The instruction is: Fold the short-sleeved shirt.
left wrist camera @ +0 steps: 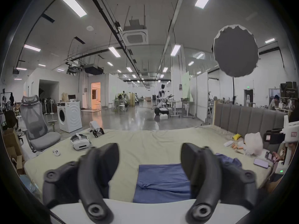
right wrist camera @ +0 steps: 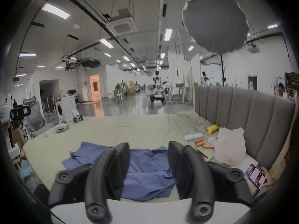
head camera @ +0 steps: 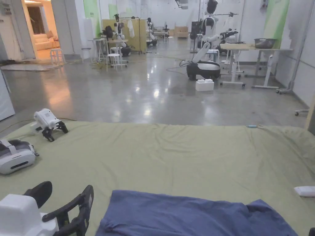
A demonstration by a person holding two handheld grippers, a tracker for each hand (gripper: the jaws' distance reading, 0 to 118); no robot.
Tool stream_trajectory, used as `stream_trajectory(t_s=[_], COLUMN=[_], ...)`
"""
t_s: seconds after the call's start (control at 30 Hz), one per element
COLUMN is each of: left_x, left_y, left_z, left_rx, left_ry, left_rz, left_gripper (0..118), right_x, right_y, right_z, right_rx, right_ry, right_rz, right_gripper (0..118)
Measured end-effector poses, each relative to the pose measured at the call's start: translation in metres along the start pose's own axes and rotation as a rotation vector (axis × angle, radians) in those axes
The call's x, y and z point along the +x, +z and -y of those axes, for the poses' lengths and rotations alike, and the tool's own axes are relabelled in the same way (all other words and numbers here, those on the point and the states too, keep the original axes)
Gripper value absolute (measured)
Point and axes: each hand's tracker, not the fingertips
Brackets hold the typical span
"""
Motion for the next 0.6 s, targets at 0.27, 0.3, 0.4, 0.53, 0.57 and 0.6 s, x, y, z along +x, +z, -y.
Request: stream_trajectory(t_s=[0.27,0.3,0.4,0.53,0.57,0.6], left_x=[0.02,0.022,0.021,0.002,-0.003,-0.01], left_y=[0.08,0.084,0.076,0.024,0.006,-0.017], left_z=[-0.009,-0.008,-0.001,0.026,0.036,0.05], left_rx=[0.064,0.054,0.01,-0.125,-0.163,-0.226], left_ry=[-0.047,-0.045,-0.042,0.097,0.114,0.161], left_rz=[0.027,0.039,0.031,0.094,0.114,0.127], left_gripper=[0,0,0,0,5,18], right_x=[-0.04,-0.041,-0.042,-0.037,-0.035,-0.031], right_y=[0.057,0.058,0.052,0.041,0.038,0.037], right_z=[-0.004,-0.003,0.0,0.004,0.006,0.01], right_rx=[0.056,0.058,0.046,0.006,-0.01,-0.028], right_ry=[0.023,0.018,0.018,0.02,0.01,-0.008], right_rz=[-0.003,-0.003,-0.01,-0.01,-0.013,-0.022], right_gripper=[0,0,0,0,0,0])
